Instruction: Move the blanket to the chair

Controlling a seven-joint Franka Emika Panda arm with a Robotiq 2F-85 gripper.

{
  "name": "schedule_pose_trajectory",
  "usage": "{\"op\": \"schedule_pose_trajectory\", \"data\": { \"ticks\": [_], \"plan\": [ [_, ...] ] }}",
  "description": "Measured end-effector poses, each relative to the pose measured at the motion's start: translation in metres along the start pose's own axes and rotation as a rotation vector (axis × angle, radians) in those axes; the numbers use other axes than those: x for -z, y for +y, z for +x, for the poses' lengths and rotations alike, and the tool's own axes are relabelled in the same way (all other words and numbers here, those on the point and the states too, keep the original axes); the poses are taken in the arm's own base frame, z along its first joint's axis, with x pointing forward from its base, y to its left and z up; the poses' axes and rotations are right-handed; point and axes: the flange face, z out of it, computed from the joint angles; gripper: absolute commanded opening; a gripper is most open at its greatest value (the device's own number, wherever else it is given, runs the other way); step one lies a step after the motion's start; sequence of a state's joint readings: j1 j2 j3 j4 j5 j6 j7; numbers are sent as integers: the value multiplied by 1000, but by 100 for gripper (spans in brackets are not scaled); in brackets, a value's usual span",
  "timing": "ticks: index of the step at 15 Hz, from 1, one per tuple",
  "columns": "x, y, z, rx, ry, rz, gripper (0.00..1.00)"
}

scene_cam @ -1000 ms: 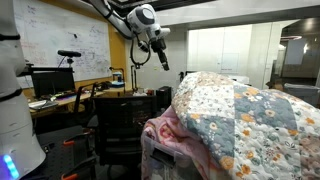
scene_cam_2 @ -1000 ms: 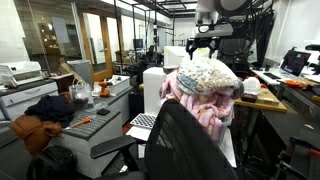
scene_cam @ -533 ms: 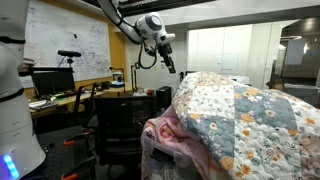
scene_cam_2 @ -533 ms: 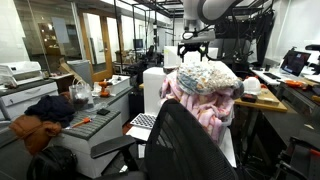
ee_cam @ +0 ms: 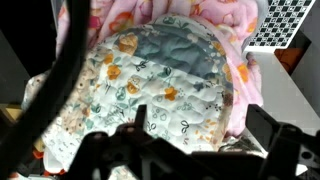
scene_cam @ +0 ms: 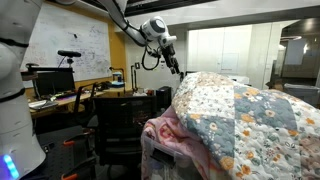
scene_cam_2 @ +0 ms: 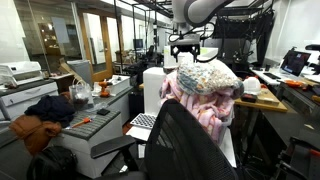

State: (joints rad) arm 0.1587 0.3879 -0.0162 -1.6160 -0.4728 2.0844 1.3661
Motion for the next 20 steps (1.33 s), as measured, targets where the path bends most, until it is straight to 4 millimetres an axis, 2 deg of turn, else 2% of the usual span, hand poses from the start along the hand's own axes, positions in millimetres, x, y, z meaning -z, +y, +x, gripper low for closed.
{"op": "schedule_pose_trajectory", "data": {
  "ticks": [11, 12, 13, 20],
  "plan": [
    [-67, -25, 9, -152, 139, -105, 100],
    [-71, -24, 10, -153, 157, -117, 75],
    [-74, -23, 12, -158, 175, -131, 74],
    [-77, -9, 15, -136, 278, -265, 20]
  ]
}}
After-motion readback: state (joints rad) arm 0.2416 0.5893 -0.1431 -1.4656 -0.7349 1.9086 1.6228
